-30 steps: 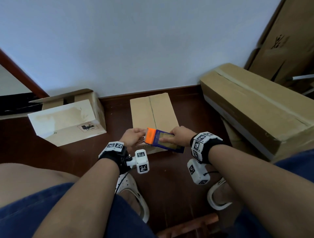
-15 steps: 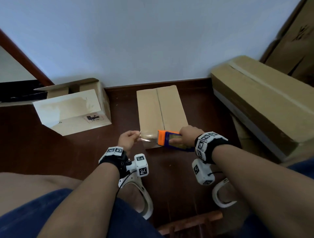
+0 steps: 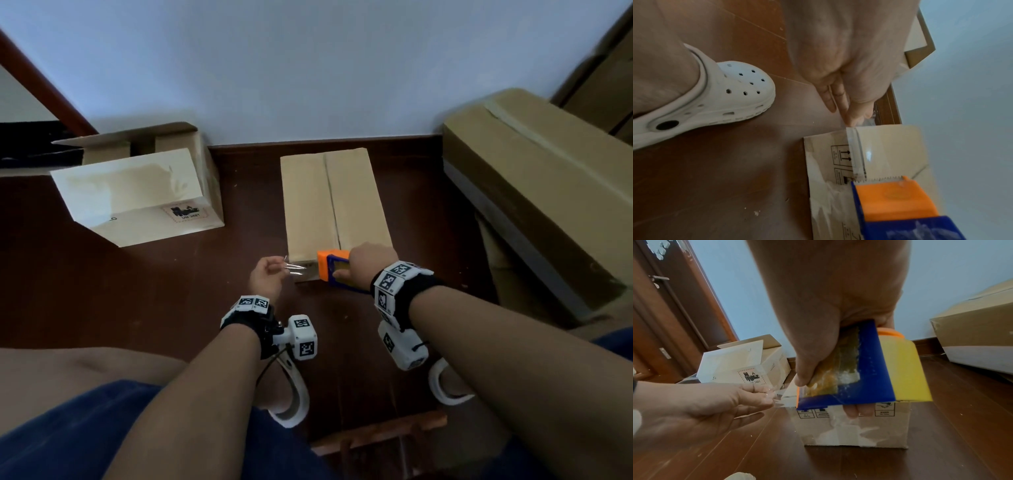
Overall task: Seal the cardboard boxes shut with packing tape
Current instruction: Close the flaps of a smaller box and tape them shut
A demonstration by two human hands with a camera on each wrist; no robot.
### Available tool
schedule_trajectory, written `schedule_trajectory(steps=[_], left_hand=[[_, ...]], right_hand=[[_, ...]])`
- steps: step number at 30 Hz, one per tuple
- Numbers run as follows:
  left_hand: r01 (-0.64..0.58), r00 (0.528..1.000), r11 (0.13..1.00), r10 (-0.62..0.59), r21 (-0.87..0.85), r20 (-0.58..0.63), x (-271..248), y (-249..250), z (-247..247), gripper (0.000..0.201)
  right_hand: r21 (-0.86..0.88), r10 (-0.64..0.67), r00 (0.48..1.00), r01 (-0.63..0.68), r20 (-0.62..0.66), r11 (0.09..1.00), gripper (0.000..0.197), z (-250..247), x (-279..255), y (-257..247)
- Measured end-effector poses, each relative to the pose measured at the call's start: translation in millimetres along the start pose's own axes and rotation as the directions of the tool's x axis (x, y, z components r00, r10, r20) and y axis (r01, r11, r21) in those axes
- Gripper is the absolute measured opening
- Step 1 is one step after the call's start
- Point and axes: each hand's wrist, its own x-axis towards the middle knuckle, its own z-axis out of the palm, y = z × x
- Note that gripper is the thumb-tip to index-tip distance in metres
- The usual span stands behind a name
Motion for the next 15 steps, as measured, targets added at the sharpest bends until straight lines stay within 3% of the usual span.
schedule_trajectory(steps=[15], left_hand=[[0.007,0.998,0.999,-0.01,-0.041,-0.067,17,-20,13,0.029]], right_hand=[[-0.045,0.042,0.996,-0.039,0.073,0.998,0.051,-3,24,-8]])
